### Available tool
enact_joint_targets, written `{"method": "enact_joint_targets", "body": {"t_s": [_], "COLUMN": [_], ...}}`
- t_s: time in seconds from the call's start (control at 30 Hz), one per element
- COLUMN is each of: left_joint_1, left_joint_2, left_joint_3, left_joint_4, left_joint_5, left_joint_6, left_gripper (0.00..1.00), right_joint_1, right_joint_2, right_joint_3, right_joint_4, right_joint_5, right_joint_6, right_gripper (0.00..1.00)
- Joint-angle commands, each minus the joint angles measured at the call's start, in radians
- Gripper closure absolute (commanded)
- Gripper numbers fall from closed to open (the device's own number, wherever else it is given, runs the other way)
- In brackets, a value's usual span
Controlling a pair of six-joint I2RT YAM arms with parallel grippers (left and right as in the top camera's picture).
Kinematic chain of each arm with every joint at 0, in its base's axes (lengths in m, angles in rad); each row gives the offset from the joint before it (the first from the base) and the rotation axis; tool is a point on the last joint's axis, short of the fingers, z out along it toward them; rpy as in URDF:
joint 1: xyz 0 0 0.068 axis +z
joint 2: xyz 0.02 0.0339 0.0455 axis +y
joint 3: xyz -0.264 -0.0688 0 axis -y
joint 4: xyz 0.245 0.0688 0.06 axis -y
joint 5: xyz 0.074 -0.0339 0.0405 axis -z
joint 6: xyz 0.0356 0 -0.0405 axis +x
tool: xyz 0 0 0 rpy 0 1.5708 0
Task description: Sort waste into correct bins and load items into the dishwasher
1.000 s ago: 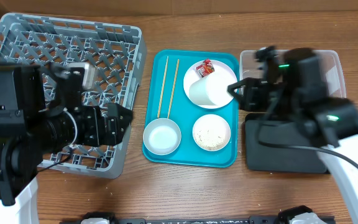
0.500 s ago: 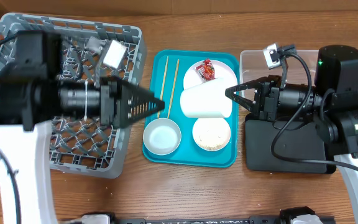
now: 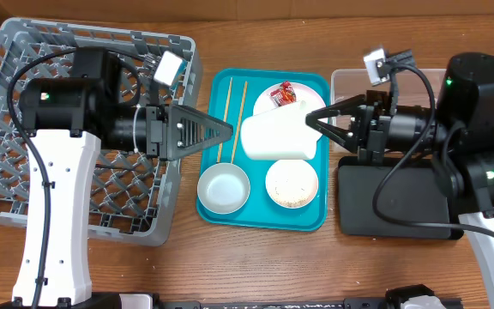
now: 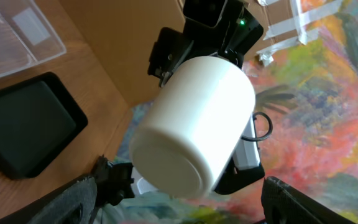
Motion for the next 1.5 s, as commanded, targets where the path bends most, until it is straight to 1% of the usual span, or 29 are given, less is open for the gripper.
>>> {"method": "enact_joint_targets", "body": {"t_s": [0.0,0.07,0.17,0.23,0.37,0.47,0.53,0.6,0.63,0.7,0.83,1.0,1.1,1.17,1.37,1.47], "left_joint_1": [-0.012,-0.016,-0.029,-0.033,-0.036,-0.036,-0.036,-0.036,-0.036,-0.036,-0.036,-0.036,-0.036,-0.036,-0.036,-0.034], "left_joint_2": [-0.003,-0.003,-0.003,-0.003,-0.003,-0.003,-0.003,-0.003,-0.003,-0.003,-0.003,-0.003,-0.003,-0.003,-0.003,-0.003], "left_joint_3": [-0.012,-0.012,-0.012,-0.012,-0.012,-0.012,-0.012,-0.012,-0.012,-0.012,-0.012,-0.012,-0.012,-0.012,-0.012,-0.012], "left_joint_4": [0.000,0.000,0.000,0.000,-0.005,-0.007,-0.007,-0.006,-0.006,-0.007,-0.007,-0.007,-0.007,-0.007,-0.006,-0.006], "left_joint_5": [0.043,0.043,0.043,0.043,0.043,0.043,0.043,0.043,0.043,0.043,0.044,0.044,0.043,0.044,0.043,0.043], "left_joint_6": [0.035,0.035,0.035,0.035,0.035,0.035,0.035,0.035,0.034,0.034,0.034,0.034,0.034,0.034,0.034,0.035], "left_gripper": [0.14,0.14,0.14,0.16,0.23,0.32,0.32,0.31,0.29,0.17,0.09,0.10,0.16,0.18,0.15,0.14], "right_joint_1": [0.053,0.089,0.147,0.180,0.204,0.204,0.204,0.204,0.204,0.204,0.204,0.204,0.204,0.204,0.198,0.180], "right_joint_2": [0.016,0.031,0.060,0.079,0.101,0.108,0.108,0.108,0.108,0.107,0.107,0.107,0.107,0.107,0.107,0.107], "right_joint_3": [0.026,0.026,0.026,0.026,0.026,0.026,0.026,0.026,0.026,0.026,0.026,0.026,0.026,0.026,0.026,0.026], "right_joint_4": [0.034,0.064,0.143,0.199,0.261,0.274,0.274,0.278,0.281,0.281,0.287,0.323,0.339,0.336,0.299,0.278], "right_joint_5": [0.034,0.076,0.087,0.088,0.101,0.110,0.110,0.110,0.115,0.148,0.213,0.216,0.215,0.215,0.213,0.179], "right_joint_6": [0.068,0.100,0.133,0.150,0.187,0.205,0.205,0.205,0.206,0.212,0.239,0.248,0.258,0.258,0.257,0.257], "right_gripper": [0.96,0.96,0.96,0.96,0.96,0.96,0.96,0.96,0.96,0.96,0.96,0.96,0.96,0.96,0.96,0.96]}}
